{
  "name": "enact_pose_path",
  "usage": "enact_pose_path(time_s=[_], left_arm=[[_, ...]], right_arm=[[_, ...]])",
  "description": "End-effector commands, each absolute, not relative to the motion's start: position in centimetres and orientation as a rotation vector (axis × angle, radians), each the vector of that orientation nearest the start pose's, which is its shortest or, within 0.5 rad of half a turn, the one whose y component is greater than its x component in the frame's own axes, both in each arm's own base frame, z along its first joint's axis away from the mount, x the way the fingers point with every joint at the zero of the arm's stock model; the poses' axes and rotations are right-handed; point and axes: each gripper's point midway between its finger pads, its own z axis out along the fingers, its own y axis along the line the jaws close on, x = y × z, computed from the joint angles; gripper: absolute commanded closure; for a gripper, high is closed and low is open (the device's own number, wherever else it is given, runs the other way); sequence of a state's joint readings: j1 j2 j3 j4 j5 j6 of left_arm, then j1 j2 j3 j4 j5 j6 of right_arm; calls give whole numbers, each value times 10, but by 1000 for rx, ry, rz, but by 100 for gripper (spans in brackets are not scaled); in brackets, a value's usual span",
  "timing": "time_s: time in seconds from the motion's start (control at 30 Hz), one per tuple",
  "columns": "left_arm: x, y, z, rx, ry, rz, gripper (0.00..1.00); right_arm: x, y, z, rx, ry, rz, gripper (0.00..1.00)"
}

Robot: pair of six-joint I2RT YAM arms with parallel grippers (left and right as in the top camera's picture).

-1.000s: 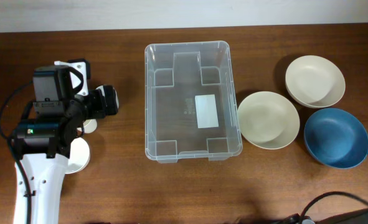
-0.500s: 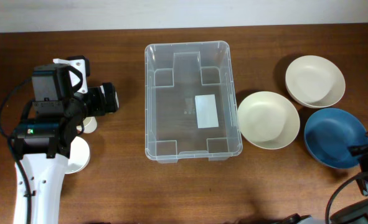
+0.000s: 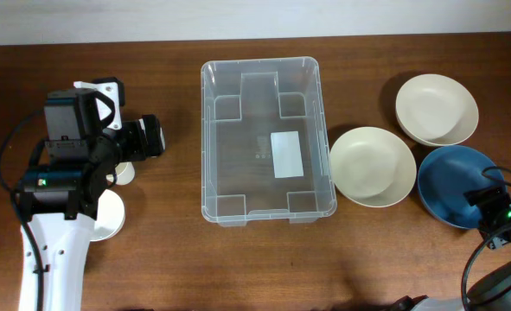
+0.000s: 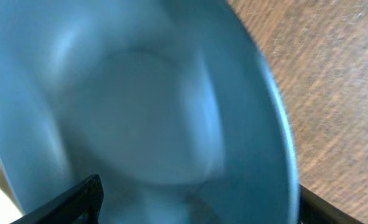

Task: Pack container
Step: 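Move right gripper to the dark blue bowl and grasp its rim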

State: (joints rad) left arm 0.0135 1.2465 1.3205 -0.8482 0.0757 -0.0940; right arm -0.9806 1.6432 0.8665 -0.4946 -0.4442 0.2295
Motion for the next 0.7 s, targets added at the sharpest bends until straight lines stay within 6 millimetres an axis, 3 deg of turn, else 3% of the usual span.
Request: enact_pose_path(time_s=[0.0, 0.13, 0.47, 0.67], left_arm=[[355, -11, 280, -55, 2318, -129, 0], [355, -11, 281, -54, 2314, -129, 0], [355, -11, 281, -54, 2314, -129, 0], [355, -11, 281, -54, 2314, -129, 0]], right_arm=[[225, -232, 17, 1555, 2283, 307, 23], [212, -235, 11, 1664, 2280, 232, 27], [211, -236, 10, 1674, 2276, 225, 32], [211, -234, -3, 1697, 2297, 254, 34]])
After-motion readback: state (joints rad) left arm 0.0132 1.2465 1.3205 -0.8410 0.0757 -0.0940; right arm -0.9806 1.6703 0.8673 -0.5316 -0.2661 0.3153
